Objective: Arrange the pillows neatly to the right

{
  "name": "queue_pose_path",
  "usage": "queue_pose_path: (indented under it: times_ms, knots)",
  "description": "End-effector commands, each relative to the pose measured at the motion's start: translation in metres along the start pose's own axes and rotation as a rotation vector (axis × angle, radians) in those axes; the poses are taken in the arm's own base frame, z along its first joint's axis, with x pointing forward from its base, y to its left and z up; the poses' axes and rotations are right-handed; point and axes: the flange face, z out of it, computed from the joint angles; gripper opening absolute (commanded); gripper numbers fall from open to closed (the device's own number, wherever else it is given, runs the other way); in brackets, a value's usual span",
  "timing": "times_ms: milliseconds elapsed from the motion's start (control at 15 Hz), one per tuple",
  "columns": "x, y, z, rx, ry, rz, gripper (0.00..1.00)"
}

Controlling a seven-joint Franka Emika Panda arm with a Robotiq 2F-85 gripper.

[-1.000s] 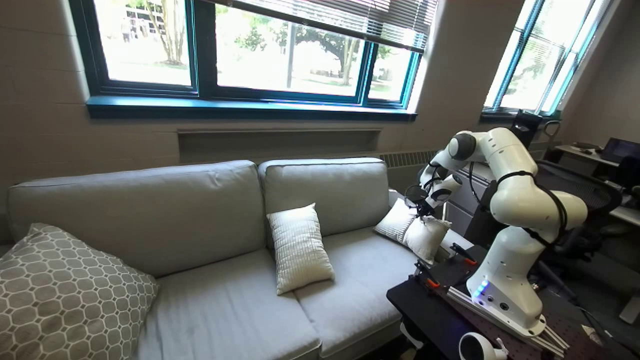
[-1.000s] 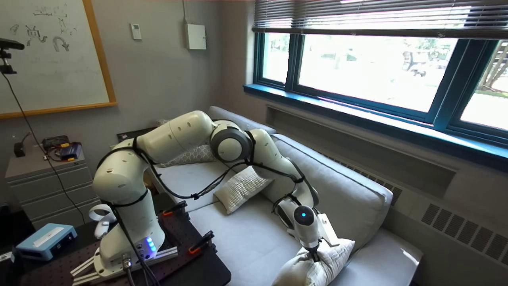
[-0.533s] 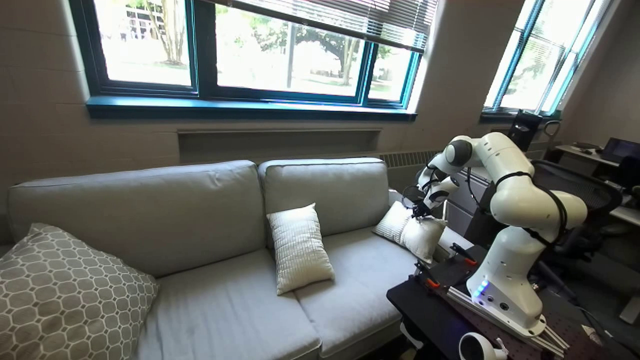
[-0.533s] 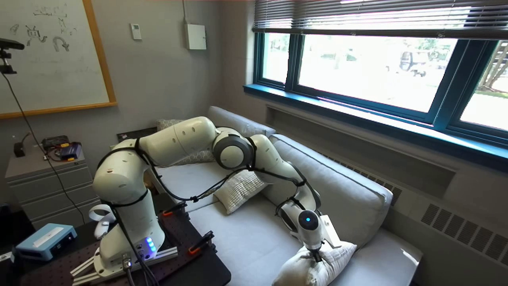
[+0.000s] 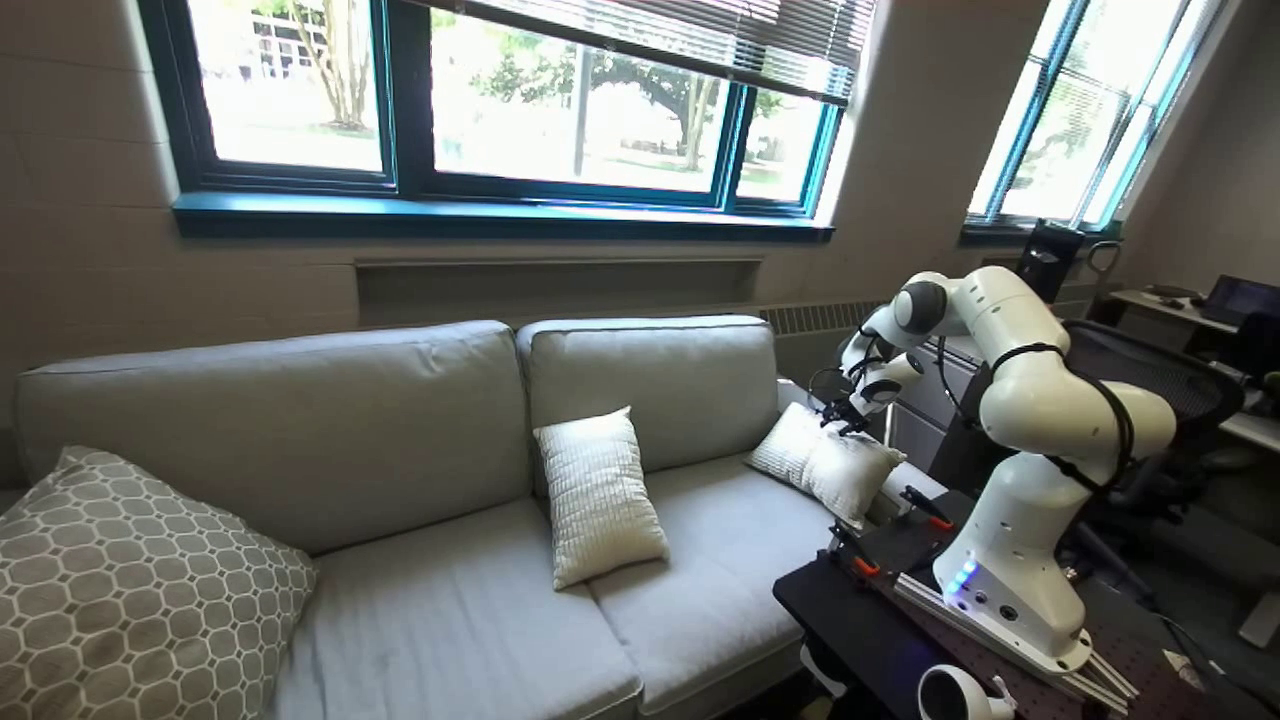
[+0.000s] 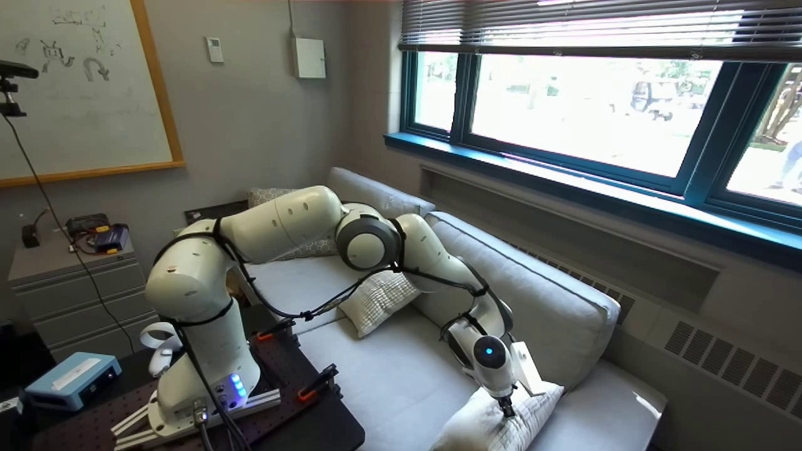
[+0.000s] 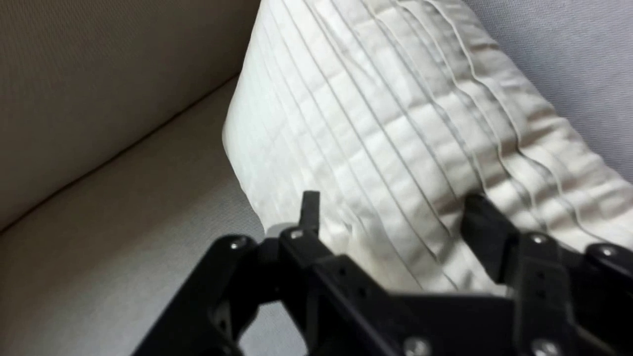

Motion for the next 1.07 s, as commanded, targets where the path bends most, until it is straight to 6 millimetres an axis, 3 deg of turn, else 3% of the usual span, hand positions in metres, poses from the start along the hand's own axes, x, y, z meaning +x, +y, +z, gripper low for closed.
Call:
queue_pose_path:
  times_ms: [0,200,333,533,667,733,867,1000]
  knots:
    - [-0.011,-0.001,-0.017,-0.003,-0.064,-0.013,1.0]
    - [-0.019,0.008,-0.047,0.045,-0.121,-0.097,1.0]
    - [-0.032,0.024,-0.077,0.097,-0.174,-0.197,1.0]
    - [-0.054,0.057,-0.121,0.14,-0.243,-0.36,1.0]
    - [-0.053,0.084,-0.146,0.122,-0.254,-0.485,1.0]
    - [-0.065,0.06,-0.115,0.137,-0.253,-0.399,1.0]
    - [-0.069,0.072,-0.127,0.133,-0.265,-0.415,1.0]
    - [-0.063,0.066,-0.12,0.138,-0.25,-0.412,1.0]
